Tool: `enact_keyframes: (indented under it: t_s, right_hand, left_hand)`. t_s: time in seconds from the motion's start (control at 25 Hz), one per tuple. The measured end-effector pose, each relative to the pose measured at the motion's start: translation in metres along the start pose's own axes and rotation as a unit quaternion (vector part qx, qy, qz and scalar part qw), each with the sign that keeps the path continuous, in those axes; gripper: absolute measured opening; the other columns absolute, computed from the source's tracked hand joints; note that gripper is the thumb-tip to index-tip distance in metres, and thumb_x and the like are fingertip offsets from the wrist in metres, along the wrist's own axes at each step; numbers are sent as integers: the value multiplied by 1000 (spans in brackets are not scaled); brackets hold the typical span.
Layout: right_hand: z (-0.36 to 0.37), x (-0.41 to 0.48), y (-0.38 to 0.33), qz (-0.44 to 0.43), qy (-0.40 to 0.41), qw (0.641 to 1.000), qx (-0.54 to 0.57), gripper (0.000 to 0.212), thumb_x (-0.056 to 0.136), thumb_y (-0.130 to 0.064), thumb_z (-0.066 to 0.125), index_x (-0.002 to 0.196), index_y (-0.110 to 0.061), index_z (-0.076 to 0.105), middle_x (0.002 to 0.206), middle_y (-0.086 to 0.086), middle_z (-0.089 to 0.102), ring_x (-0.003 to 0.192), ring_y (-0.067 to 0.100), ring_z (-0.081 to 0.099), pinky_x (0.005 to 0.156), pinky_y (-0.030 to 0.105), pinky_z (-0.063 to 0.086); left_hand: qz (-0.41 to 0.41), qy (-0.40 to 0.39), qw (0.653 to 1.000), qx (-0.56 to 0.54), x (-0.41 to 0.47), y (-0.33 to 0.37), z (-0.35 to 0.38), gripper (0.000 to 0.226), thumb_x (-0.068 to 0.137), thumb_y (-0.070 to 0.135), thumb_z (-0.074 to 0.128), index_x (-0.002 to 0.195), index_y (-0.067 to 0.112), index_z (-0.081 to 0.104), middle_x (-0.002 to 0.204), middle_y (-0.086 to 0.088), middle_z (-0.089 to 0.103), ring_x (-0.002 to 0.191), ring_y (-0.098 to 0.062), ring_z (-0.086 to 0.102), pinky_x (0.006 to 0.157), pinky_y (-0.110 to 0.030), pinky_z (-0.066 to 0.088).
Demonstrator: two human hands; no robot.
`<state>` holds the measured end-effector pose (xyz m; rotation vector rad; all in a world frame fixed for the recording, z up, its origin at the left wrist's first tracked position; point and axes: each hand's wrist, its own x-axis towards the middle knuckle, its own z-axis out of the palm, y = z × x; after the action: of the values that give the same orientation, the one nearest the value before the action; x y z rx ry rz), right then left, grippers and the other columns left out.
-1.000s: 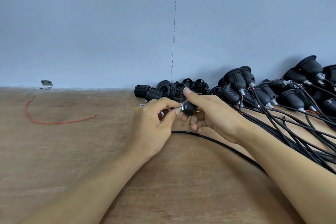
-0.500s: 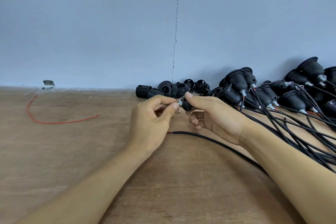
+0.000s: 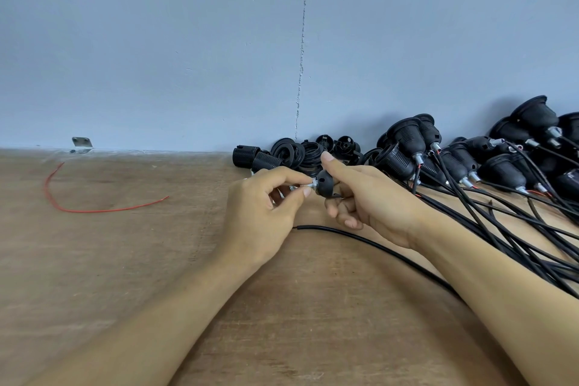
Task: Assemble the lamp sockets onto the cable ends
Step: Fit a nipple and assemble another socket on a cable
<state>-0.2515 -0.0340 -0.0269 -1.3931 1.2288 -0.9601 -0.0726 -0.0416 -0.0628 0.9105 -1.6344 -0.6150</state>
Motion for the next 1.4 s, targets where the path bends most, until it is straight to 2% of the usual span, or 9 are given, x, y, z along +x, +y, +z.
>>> enact_keyframes:
  t_s: [0.16, 0.28, 0.4, 0.64, 0.84, 0.92, 1.0, 1.24, 1.4]
  right_hand:
    - [2, 0, 0, 54, 44, 996, -52, 70, 88, -78, 43, 73, -14, 67, 56, 9, 58, 35, 15, 39, 37, 18, 27]
    - [5, 3, 3, 38, 85, 993, -67, 62, 92, -71, 43, 64, -20, 65, 62, 6, 58, 37, 15, 40, 38, 19, 28]
    - [8, 5, 6, 5, 106, 994, -16, 50, 97, -61, 45, 77, -20, 65, 59, -1, 60, 37, 15, 45, 39, 19, 32]
    - [4, 5, 3, 2, 40, 999, -4, 69, 94, -71, 40, 84, -9, 66, 69, 11, 67, 42, 20, 51, 42, 26, 42]
    - [-7, 7, 7, 8, -73, 997, 35, 36, 89, -41, 53, 94, -7, 62, 82, 10, 62, 52, 19, 51, 48, 27, 43]
    - [-9, 7, 7, 20, -93, 995, 40, 34, 87, -35, 56, 100, -5, 63, 84, 10, 63, 52, 17, 51, 47, 25, 43]
    - [-10, 7, 7, 13, -94, 995, 34, 38, 89, -36, 58, 110, -6, 63, 84, 10, 65, 52, 15, 49, 47, 23, 41]
    - [-14, 2, 6, -37, -66, 997, 13, 31, 92, -24, 69, 115, -7, 60, 96, 14, 71, 56, 15, 49, 50, 23, 40]
    - [-15, 0, 4, -37, -62, 997, -15, 43, 91, -38, 65, 115, -2, 63, 98, 14, 72, 57, 14, 48, 49, 21, 40]
  left_hand:
    - [30, 3, 999, 30, -3, 2, 1, 19, 83, 7, 81, 89, 26, 81, 77, 5, 70, 69, -8, 60, 66, -20, 49]
    - [45, 2, 998, 32, -4, 4, 2, 23, 83, 5, 81, 88, 28, 81, 78, 9, 71, 68, -4, 61, 63, -17, 48]
    - [40, 10, 999, 28, -3, 3, 2, 20, 84, 8, 81, 89, 27, 81, 79, 6, 72, 68, -7, 60, 65, -23, 50]
    - [59, 12, 997, 43, -2, 1, 2, 19, 83, 7, 82, 90, 25, 82, 81, 7, 73, 71, -9, 64, 66, -27, 51]
    - [41, 8, 998, 52, 2, -6, -1, 20, 84, 8, 81, 90, 27, 81, 78, 4, 71, 66, -17, 62, 66, -34, 49]
    - [32, 5, 998, 49, 2, -7, -1, 20, 85, 11, 80, 91, 30, 80, 77, 5, 71, 65, -20, 61, 66, -35, 49]
    - [27, 3, 999, 42, 2, -8, 0, 18, 87, 13, 79, 92, 31, 80, 78, 5, 72, 65, -20, 62, 68, -38, 50]
    - [-2, -5, 1000, 8, 3, -8, -1, 16, 89, 12, 77, 96, 26, 81, 85, 10, 77, 77, -18, 72, 76, -45, 56]
    - [-4, -3, 1000, 8, 4, -10, 1, 14, 88, 12, 78, 96, 23, 81, 85, 8, 77, 76, -20, 71, 76, -43, 56]
